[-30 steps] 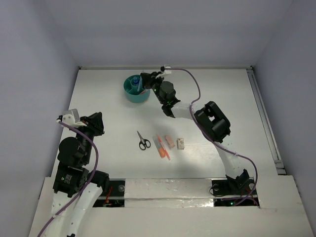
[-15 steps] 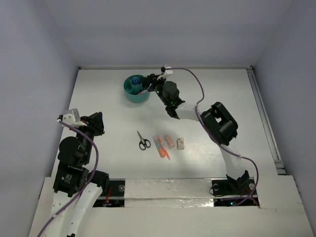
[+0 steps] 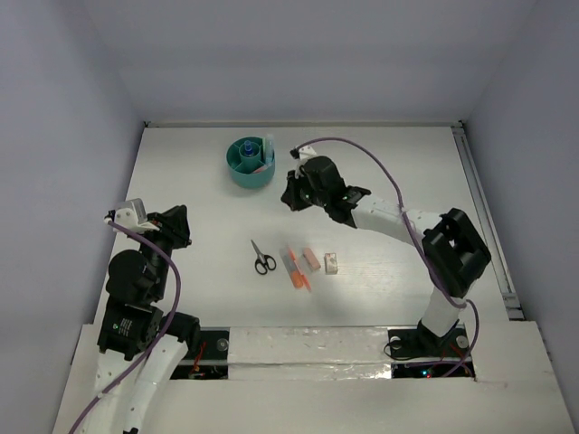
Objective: Sort the stationery into containers
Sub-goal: Pick up the pen from the center of the board.
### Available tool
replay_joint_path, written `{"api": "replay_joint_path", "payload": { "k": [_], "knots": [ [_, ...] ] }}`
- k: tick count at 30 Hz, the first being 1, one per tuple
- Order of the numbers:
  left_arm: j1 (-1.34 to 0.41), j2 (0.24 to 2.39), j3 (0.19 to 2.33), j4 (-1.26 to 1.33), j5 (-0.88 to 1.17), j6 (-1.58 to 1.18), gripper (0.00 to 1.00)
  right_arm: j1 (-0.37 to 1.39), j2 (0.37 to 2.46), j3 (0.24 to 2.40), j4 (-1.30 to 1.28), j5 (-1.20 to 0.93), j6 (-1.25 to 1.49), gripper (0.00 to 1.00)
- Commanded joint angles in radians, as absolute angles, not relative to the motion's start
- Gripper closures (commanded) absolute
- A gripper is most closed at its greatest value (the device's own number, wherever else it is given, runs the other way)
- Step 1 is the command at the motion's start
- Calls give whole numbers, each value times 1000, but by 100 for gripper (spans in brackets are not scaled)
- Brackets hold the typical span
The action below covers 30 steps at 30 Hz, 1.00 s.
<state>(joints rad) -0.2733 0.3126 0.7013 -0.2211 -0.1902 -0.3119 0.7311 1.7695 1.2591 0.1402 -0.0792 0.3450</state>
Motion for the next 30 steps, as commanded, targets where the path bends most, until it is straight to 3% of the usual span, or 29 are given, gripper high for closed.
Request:
{"api": "replay_joint_path", "payload": {
  "k": [1,6,12,14,30],
  "knots": [
    [-268,330,710,-173,-173,-302,89,746,1769,1313,-239,-60,267,100],
    [-259,321,712,-175,-186,-302,89,772,1766,1287,-350,-107,258,98],
    [-259,314,710,-173,-181,-304,89,807,1749,1218,-365,-144,285,71],
    [-259,318,712,-176,-176,-304,88,837,1762,1226,-376,-155,287,68],
    [-250,305,709,-178,-172,-304,88,902,1865,1262,-417,47,308,76]
  ]
}}
